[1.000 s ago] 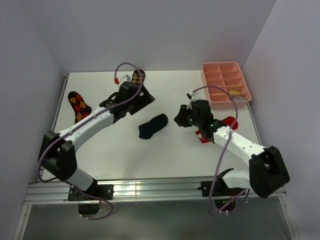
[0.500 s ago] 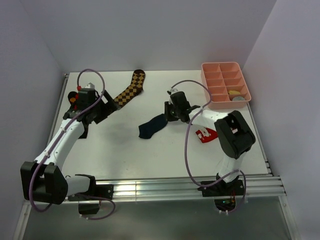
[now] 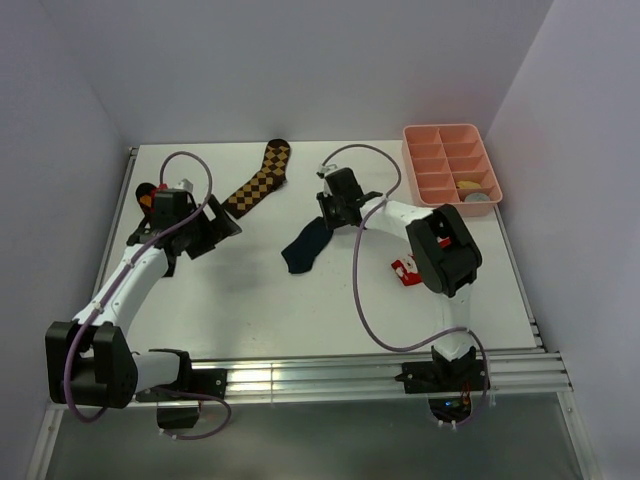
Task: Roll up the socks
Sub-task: Roll the sock at the center of the board.
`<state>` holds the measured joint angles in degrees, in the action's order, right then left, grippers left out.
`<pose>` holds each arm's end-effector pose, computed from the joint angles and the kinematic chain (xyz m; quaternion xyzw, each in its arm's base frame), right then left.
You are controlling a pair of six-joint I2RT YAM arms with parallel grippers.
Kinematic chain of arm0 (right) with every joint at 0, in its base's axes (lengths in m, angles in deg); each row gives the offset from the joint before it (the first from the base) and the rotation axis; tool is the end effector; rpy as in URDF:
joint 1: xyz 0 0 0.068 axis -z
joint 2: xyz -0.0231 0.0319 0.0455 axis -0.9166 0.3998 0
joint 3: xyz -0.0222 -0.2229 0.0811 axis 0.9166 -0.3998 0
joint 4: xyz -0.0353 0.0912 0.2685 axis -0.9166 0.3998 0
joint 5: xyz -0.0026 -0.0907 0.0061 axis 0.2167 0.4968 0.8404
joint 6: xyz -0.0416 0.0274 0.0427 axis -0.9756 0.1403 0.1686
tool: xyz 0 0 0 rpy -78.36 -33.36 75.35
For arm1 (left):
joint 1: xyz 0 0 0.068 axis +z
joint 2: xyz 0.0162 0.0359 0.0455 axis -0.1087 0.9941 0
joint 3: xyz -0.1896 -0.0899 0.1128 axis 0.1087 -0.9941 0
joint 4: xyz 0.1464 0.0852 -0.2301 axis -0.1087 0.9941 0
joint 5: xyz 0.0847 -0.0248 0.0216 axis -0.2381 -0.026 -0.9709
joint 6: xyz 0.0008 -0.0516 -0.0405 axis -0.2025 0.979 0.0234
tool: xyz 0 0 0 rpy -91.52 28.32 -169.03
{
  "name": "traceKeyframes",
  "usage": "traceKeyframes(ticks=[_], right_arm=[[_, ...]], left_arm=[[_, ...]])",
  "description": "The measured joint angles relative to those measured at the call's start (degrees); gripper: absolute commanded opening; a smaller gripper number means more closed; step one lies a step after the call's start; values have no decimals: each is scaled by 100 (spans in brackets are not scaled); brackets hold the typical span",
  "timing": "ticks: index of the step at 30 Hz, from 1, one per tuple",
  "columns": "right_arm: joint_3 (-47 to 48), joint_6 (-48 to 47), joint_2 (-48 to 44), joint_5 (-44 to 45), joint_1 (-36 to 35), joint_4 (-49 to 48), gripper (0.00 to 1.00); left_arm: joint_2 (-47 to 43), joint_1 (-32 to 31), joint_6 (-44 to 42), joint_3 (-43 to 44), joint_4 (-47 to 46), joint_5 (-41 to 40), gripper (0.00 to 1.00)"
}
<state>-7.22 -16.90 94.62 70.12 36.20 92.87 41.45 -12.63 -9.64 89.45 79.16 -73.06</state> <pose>0.3891 0.2288 0.1037 -0.1877 0.9129 0.1312 0.3379 0.3057 -0.0444 0.2022 -0.2159 0.8945 -0.2289 0.3176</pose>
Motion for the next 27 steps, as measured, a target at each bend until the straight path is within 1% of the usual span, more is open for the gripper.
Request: traceKeyframes(ticks=[3,5,6,7,8,9,10,12,15,20,23,27], right_arm=[[72,-173,-90,22,-9,-4,33],[-13,-267,-251,57,-37,-24,38],[-136,-323,-402,118,-70,-74,44],[-247,-354,-544,153,-116,-76,47],[-446,-417,-778,245,-216,-118,49],[-577,-450,-957,280,-319,-120,54],[-732,-522,-1204,341,-481,-133,56],[-831,-627,-1394,444,-870,-192,60],[-892,-802,-1478,691,-1528,-278,61],[-903,-1104,-1213,1078,-2409,-291,61],[-903,-1231,-997,1248,-2590,-280,61],[-903,-1362,-782,1440,-2618,-177,60]], left_arm=[[0,0,-52,-79,-85,-7,93],[0,0,-79,-107,-107,-15,93],[0,0,-103,-114,-107,-24,93],[0,0,-114,-114,-109,-28,93],[0,2,-118,-114,-109,-48,93],[0,2,-118,-114,-114,-63,93],[0,7,-118,-114,-118,-74,93],[0,7,-118,-120,-118,-94,93],[0,11,-118,-140,-125,-109,93],[0,11,-118,-144,-127,-111,93],[-7,22,-116,-155,-131,-116,93],[-13,33,-116,-177,-127,-111,93]])
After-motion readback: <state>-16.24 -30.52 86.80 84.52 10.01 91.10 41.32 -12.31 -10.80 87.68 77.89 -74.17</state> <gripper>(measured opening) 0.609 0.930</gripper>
